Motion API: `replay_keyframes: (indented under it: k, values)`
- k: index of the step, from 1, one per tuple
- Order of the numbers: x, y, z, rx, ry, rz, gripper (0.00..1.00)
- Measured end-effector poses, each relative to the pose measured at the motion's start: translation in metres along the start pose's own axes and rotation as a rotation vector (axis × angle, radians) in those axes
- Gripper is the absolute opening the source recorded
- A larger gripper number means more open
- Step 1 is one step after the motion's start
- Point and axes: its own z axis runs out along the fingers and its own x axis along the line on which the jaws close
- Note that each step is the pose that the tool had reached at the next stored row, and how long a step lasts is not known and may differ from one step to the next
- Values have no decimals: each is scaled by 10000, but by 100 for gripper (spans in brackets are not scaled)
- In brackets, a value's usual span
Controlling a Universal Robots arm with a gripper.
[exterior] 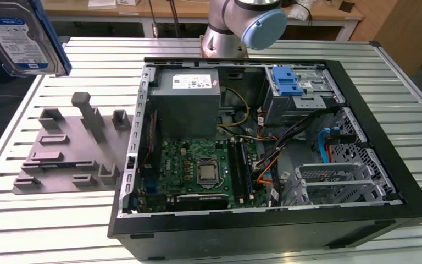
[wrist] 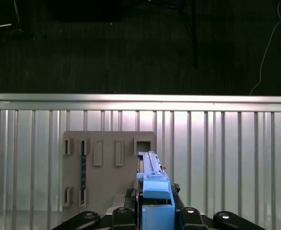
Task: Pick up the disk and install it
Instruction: 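Pick up the disk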
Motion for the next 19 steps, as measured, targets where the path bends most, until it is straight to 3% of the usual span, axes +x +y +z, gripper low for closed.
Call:
replay_keyframes:
  k: [19]
  values:
    - [-3,3,-134,0,0,0,36]
